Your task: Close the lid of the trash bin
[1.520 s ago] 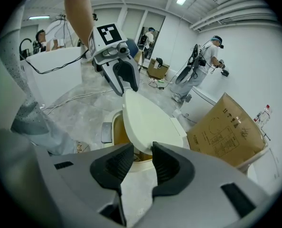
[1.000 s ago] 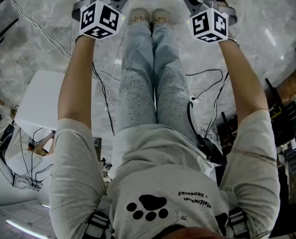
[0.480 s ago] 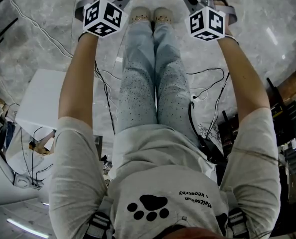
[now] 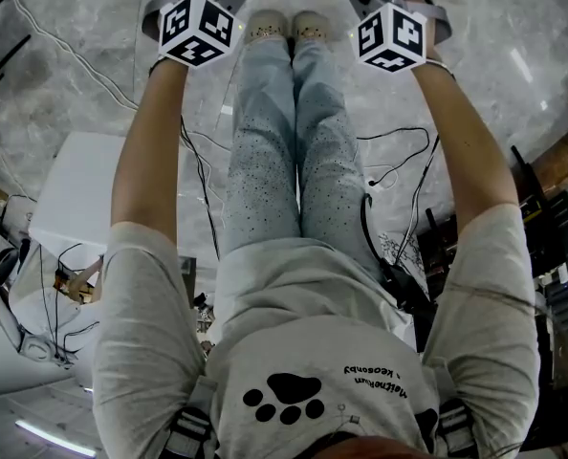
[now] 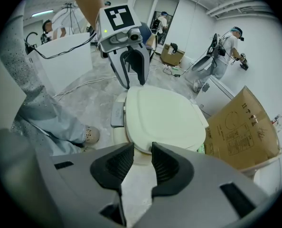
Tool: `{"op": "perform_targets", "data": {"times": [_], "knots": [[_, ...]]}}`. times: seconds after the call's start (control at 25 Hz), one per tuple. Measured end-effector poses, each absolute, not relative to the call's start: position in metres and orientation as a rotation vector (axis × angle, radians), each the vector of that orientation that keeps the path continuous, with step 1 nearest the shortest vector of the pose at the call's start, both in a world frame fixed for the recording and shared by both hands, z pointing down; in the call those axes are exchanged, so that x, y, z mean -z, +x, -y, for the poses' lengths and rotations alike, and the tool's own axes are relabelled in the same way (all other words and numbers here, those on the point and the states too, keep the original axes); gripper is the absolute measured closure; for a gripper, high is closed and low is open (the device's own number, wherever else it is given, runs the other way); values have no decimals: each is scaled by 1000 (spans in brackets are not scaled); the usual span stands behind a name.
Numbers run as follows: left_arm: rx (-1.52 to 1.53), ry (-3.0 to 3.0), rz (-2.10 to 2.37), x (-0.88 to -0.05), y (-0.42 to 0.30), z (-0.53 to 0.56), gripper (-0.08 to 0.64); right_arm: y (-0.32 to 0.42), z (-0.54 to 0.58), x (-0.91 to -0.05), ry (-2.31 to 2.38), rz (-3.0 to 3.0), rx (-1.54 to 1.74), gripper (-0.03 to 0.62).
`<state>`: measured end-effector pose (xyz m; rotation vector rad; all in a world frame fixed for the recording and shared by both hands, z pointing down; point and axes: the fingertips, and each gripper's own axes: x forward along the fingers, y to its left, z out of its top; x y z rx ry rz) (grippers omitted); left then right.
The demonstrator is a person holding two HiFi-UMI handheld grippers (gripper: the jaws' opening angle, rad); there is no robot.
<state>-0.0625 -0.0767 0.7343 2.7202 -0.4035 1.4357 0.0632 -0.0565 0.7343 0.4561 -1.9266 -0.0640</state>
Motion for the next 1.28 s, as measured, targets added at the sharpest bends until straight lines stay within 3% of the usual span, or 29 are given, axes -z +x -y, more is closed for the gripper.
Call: {"op": "perform_targets", "data": {"times": [0.92, 1.08, 1.28], "knots": [[-1404, 2558, 396, -742, -63, 78, 383, 60, 61, -742, 511, 1934, -378, 457], [-1403, 2500, 397, -748, -62, 78, 391, 58, 62, -748, 537, 1902, -435, 514], [-1418, 2438, 419, -748, -63, 81, 411, 57, 64, -748, 573, 1858, -490, 515]]}}
